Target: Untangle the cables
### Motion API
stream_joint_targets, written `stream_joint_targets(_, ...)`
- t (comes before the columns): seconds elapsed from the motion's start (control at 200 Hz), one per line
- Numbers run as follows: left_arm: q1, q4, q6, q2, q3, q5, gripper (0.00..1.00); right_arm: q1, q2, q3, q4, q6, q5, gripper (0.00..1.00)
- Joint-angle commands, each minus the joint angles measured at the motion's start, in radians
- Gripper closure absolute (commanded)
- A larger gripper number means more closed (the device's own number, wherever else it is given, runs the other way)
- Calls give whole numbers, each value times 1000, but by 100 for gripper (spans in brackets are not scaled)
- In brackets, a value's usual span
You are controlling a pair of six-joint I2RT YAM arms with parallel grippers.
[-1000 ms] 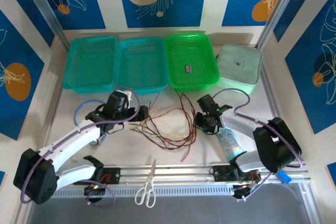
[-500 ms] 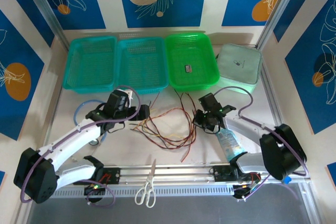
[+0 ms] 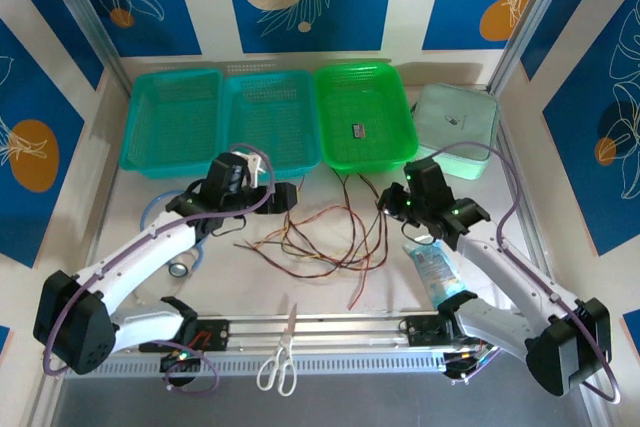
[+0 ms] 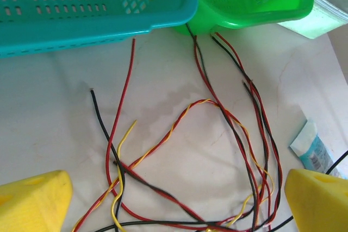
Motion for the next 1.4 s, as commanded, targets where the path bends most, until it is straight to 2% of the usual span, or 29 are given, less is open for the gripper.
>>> stream_joint_targets(0.0,-10,-10,-11,7,50,47,0,-12,-21,87,-12,-71,-10,100)
stream_joint_targets(0.565,-20,-40,7,48,148,92,0,-51,35,371,-7,-155,-93,100)
stream_joint_targets(1.396,-22,-53,-3,111,241,148,2,-93,71,739,-32,-257,-140,100)
